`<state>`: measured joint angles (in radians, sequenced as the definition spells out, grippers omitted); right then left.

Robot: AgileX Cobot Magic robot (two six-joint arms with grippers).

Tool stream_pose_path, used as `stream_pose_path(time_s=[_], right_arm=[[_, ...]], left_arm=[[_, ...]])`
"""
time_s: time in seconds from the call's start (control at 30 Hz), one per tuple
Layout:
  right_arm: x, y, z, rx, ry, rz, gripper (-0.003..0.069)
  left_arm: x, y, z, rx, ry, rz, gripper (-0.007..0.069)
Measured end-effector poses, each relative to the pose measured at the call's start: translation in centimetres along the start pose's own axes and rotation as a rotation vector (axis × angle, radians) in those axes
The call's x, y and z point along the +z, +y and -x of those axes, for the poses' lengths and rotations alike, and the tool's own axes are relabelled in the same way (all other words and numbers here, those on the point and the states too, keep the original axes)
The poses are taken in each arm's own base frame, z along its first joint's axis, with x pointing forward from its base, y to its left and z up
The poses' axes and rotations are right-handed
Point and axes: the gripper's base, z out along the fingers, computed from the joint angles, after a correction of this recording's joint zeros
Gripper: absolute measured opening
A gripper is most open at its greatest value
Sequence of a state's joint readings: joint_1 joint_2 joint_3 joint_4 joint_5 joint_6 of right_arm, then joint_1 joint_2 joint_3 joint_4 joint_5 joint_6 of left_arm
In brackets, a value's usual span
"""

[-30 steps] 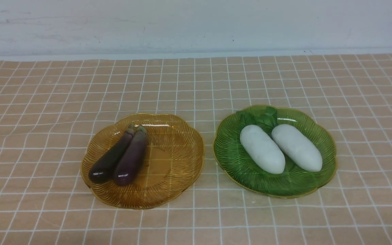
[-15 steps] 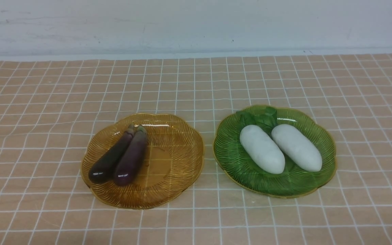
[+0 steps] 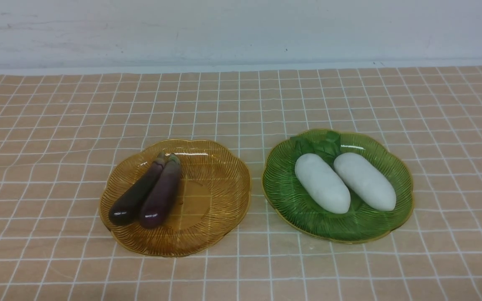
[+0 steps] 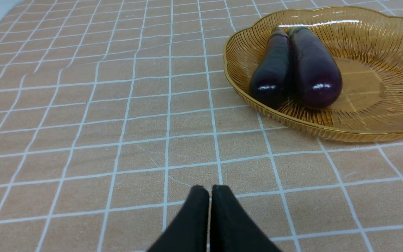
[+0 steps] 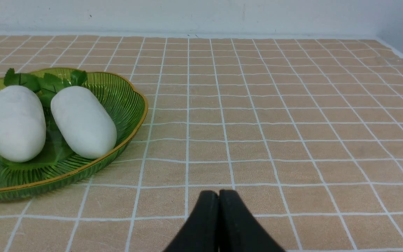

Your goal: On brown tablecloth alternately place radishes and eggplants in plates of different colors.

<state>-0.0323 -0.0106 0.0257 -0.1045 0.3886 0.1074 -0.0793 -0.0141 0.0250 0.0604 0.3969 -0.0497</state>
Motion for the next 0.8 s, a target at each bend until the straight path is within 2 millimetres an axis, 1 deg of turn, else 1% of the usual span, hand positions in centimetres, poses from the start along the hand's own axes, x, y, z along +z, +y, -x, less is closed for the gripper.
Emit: stream_pose_path(time_s=[0.8], right_arm=[[0.0, 0.0, 0.0, 0.0, 0.0, 0.0, -0.0015]], left_arm=[[0.0, 0.0, 0.0, 0.0, 0.0, 0.0, -0.0003]])
